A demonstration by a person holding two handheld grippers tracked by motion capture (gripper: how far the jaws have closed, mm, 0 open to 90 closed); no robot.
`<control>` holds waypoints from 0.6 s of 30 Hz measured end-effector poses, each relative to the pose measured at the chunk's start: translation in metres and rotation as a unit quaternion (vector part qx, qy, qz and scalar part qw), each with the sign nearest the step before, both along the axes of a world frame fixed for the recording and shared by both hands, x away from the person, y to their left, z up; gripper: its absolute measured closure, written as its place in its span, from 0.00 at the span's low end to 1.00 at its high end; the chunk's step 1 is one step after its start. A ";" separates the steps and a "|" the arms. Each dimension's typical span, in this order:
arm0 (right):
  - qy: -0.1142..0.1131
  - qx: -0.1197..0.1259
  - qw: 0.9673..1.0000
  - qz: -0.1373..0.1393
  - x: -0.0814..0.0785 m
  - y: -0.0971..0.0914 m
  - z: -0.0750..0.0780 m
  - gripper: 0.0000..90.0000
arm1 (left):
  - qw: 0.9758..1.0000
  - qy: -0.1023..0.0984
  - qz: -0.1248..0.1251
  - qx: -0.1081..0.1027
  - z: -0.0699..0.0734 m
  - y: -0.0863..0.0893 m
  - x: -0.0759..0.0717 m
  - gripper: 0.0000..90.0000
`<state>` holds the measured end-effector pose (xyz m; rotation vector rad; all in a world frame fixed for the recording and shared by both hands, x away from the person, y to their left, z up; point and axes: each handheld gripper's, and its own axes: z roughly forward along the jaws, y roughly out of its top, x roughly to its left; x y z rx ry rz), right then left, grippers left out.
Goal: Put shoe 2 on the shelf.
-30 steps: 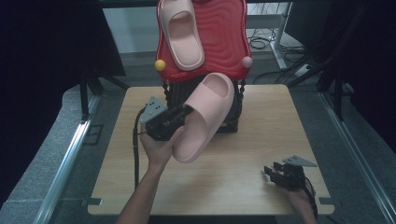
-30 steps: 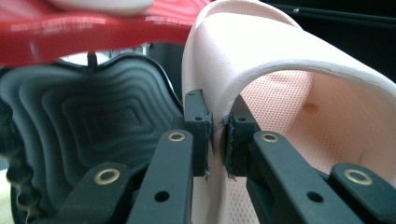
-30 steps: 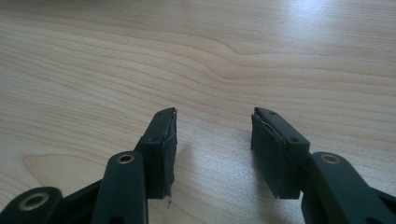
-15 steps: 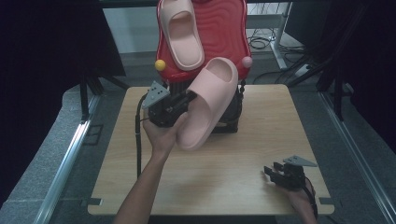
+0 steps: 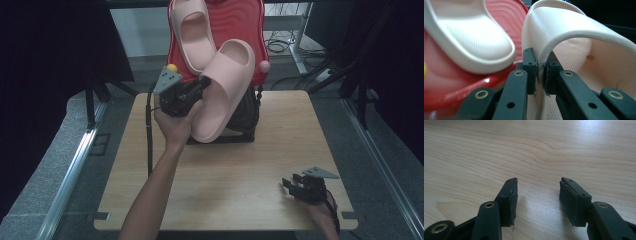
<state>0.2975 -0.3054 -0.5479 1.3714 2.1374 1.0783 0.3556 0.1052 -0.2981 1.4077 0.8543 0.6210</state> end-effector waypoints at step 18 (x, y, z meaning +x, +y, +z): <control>0.002 0.003 1.000 0.001 -0.001 0.000 0.000 0.54 | 1.000 -0.007 0.026 0.006 0.044 -0.026 0.044 0.91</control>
